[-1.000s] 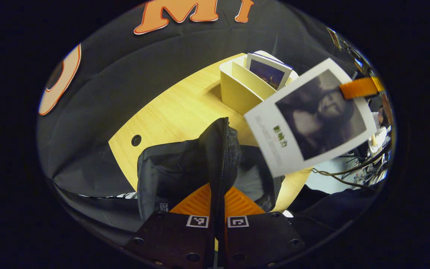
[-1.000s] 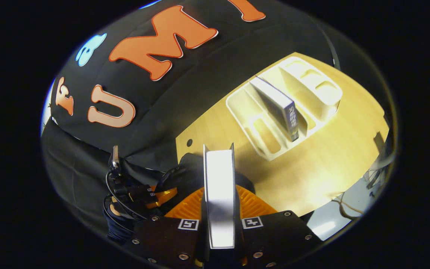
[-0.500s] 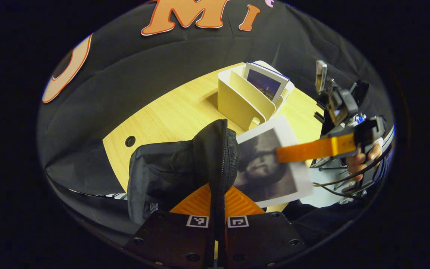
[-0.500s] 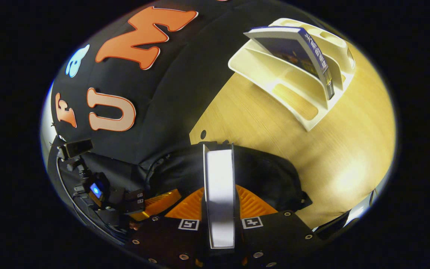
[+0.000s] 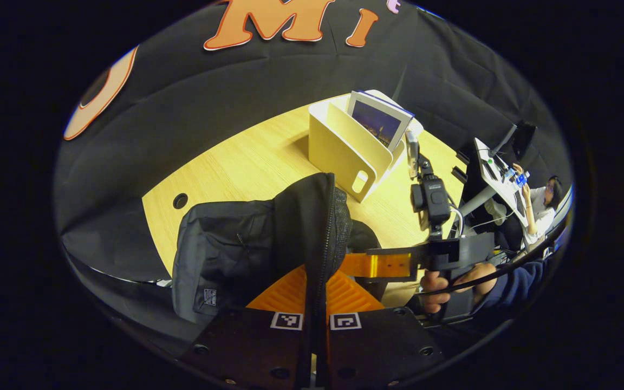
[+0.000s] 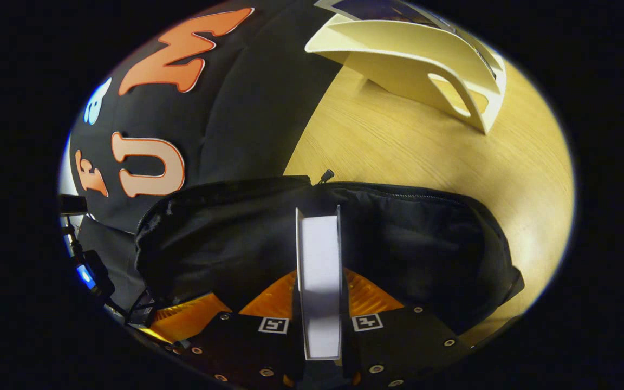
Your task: Open the schoolbag, grab two books from the bookshelf and put them into the schoolbag.
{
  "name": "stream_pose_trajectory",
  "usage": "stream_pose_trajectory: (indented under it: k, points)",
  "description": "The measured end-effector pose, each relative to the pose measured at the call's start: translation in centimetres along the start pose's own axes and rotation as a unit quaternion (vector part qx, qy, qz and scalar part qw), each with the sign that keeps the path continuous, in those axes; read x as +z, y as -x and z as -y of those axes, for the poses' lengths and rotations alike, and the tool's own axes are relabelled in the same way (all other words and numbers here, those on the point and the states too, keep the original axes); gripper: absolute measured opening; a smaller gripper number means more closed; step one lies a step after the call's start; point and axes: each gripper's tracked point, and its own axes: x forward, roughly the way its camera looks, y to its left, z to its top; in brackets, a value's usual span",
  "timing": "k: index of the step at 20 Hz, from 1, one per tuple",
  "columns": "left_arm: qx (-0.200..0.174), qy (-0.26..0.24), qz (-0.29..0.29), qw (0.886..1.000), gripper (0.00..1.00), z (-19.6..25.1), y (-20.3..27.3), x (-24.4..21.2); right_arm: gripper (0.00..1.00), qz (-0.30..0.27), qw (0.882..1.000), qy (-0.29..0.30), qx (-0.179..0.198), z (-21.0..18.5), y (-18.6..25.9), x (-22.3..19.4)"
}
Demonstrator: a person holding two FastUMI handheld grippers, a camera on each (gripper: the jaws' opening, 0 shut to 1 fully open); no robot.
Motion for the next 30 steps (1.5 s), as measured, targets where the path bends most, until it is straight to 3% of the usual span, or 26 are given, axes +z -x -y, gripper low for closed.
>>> stream_pose_trajectory:
  k: [2,4,5,6,7,10,11,12,14,16,21,25,30]
  points:
    - [0.004,0.005,-0.002,1.000,0.04,-0.2,-0.1,0.0,0.34,-0.012,1.000,0.005,-0.018,0.6,-0.3,-0.3]
    - [0.006,0.017,-0.002,1.000,0.04,-0.5,-0.1,-0.1,0.42,-0.044,0.997,0.029,-0.058,2.1,0.6,-0.8]
    - [0.010,0.020,-0.003,1.000,0.04,-0.6,-0.2,-0.2,0.30,-0.068,0.993,0.051,-0.079,2.9,1.4,-1.2]
    - [0.015,0.020,-0.003,1.000,0.04,-0.8,-0.3,-0.1,0.46,-0.089,0.988,0.078,-0.099,3.6,2.6,-1.3]
    - [0.017,0.021,-0.002,1.000,0.05,-0.8,-0.5,-0.1,0.69,-0.108,0.982,0.111,-0.111,4.2,3.6,-1.2]
    - [0.025,0.033,-0.005,0.999,0.04,-0.4,-1.2,-0.4,0.78,-0.141,0.968,0.161,-0.131,5.1,7.1,0.4]
    - [0.028,0.038,-0.006,0.999,0.04,-0.3,-1.4,-0.4,0.63,-0.142,0.967,0.166,-0.131,4.8,8.2,1.6]
    - [0.033,0.042,-0.007,0.999,0.04,-0.3,-1.4,-0.6,0.83,-0.143,0.964,0.179,-0.137,4.7,9.6,3.1]
    - [0.042,0.050,-0.009,0.998,0.04,-0.2,-1.7,-0.5,0.91,-0.139,0.952,0.223,-0.158,4.9,12.4,6.4]
    - [0.048,0.062,-0.014,0.997,0.05,0.0,-2.1,-0.6,0.98,-0.128,0.931,0.282,-0.192,5.3,15.3,10.3]
    - [0.066,0.087,-0.025,0.994,0.05,0.4,-3.3,-0.5,0.98,-0.110,0.894,0.360,-0.245,3.3,20.7,19.9]
    - [0.081,0.111,-0.032,0.990,0.04,0.8,-4.1,-0.5,0.98,-0.101,0.866,0.405,-0.275,2.0,22.0,27.6]
    - [0.107,0.147,-0.041,0.982,0.05,0.7,-4.3,-0.5,0.98,-0.135,0.850,0.426,-0.278,1.9,18.6,32.3]
